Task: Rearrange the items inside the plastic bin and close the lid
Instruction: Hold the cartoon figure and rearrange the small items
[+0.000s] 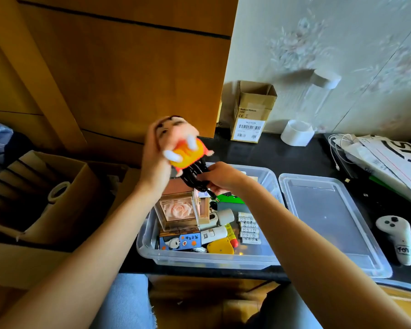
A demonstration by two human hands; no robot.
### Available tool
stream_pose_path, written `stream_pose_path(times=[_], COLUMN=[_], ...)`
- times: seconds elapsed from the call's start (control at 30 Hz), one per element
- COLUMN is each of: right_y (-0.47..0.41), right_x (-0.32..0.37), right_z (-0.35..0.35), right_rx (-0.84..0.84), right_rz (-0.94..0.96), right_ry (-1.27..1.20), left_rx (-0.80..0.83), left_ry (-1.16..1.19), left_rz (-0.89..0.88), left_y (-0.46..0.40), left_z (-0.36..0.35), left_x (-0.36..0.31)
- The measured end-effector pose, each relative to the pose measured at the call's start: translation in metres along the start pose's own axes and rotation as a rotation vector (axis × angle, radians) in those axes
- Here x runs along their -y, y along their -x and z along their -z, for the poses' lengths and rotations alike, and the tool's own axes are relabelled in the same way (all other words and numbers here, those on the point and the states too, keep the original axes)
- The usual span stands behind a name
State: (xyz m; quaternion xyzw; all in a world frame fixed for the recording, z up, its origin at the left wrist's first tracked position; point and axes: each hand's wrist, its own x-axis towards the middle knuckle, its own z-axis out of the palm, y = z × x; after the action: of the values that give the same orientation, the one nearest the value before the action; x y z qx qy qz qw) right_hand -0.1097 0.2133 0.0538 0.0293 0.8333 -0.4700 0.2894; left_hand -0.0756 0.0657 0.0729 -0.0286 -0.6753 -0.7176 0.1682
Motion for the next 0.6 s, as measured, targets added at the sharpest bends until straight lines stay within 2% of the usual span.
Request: stream_pose_path(times=[0.1,0.2,0.27,0.33,0.4,0.47,0.6], right_y=[0.004,0.012,0.015,0.018,0.022,0.023,0.017], right_x=[-0.008,-0.022,-0.039,-0.06,-0.078,-0.089,-0.093], right_z=[0.002,0.01,0.016,0.019,0.013,-0.002,-0.036], right_rx=[0.031,-0.035,-0.107,-0.046,0.159,0.327,0.401], right_rz=[0.096,0.163,0.101,0.002,-0.021,0.074,0.197], right_ry=[-0.077,-0.282,-0.277,0.034,0.354,0.565,0.81], left_rx=[0.112,0.066,0.057,0.05,0.032,0.017,0.001], left_ry=[-0.159,-0.202,-0.202,-0.211,-0.148,-0.098,-0.05], left_rz=[0.041,0.083,0.081,0.053,0.061,0.067,0.058], left_y=[0.009,0.009,0.011,0.016,0.02,0.021,0.022], left_z=[-0.016,-0.012,-0.007,-0.004,-0.003,-0.004,-0.007], left_x=[0.009,0.019,0.024,0.028,0.029,0.031,0.033])
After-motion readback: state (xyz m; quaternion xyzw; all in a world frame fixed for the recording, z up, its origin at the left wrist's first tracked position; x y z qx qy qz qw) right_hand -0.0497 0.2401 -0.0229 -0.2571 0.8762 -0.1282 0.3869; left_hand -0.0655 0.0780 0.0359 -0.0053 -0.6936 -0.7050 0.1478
